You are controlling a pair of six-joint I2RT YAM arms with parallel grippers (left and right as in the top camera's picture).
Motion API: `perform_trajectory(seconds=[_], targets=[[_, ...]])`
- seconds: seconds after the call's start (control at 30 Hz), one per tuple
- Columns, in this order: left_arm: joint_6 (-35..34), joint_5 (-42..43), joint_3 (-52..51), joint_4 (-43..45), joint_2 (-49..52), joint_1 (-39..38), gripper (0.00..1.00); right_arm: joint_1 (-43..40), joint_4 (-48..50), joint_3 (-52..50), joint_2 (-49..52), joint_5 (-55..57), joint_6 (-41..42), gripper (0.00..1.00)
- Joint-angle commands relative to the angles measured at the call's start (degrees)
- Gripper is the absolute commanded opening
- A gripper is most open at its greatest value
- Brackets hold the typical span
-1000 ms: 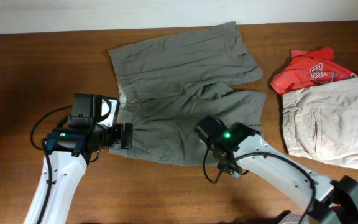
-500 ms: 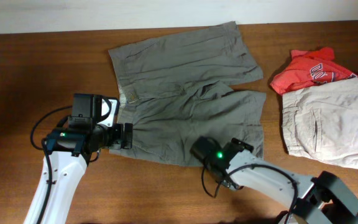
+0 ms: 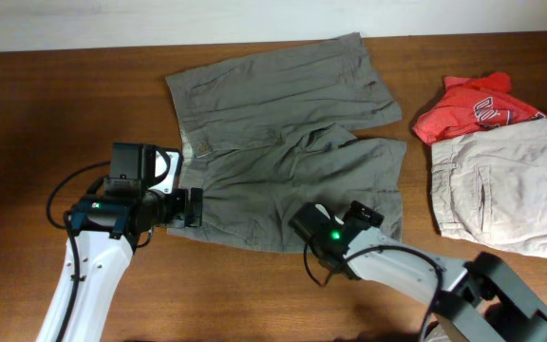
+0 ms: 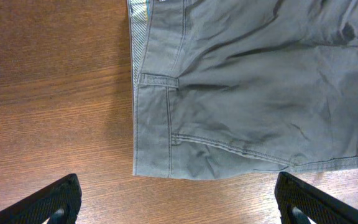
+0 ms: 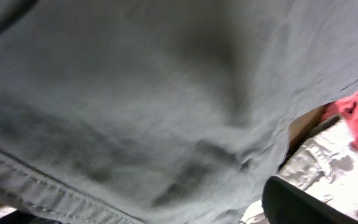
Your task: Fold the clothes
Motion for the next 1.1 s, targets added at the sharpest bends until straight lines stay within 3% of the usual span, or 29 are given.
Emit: perform_trajectory(seconds=[0.0, 0.13, 0.5, 0.6, 0.8, 0.87, 1.07], targets=[[0.9, 0.8, 0.0, -0.1, -0.5, -0.1, 0.99, -1.2, 1.7, -3.3, 6.9, -4.5, 1.9, 0.82], [0.9, 0.8, 0.0, -0.1, -0.5, -0.1, 0.99, -1.2, 1.3, -3.3, 6.9, -4.5, 2.2, 0.74], [0.9, 0.9, 0.0, -0.3, -0.5, -0.1, 0.99, -1.2, 1.2, -2.7, 6.9, -6.4, 7.4, 0.12], [0.8, 2.8, 0.0, -2.3, -0.5, -0.1, 0.98, -1.2, 1.2, -2.4, 6.9, -6.3, 8.2, 0.06], [1.0, 5.5, -2.2, -5.2, -0.4, -0.1, 0.89, -1.1, 1.3, -1.3, 6.9, -5.7, 8.2, 0.06], [-6.0, 6.8, -3.0, -4.6, -0.4, -0.1, 0.99, -1.1, 1.3, -1.3, 6.9, -5.7, 8.2, 0.06], [-29.6, 16.1, -4.5, -2.6, -0.2, 0.2, 0.97, -1.1, 1.1, -0.6, 6.9, -5.5, 8.2, 0.06]])
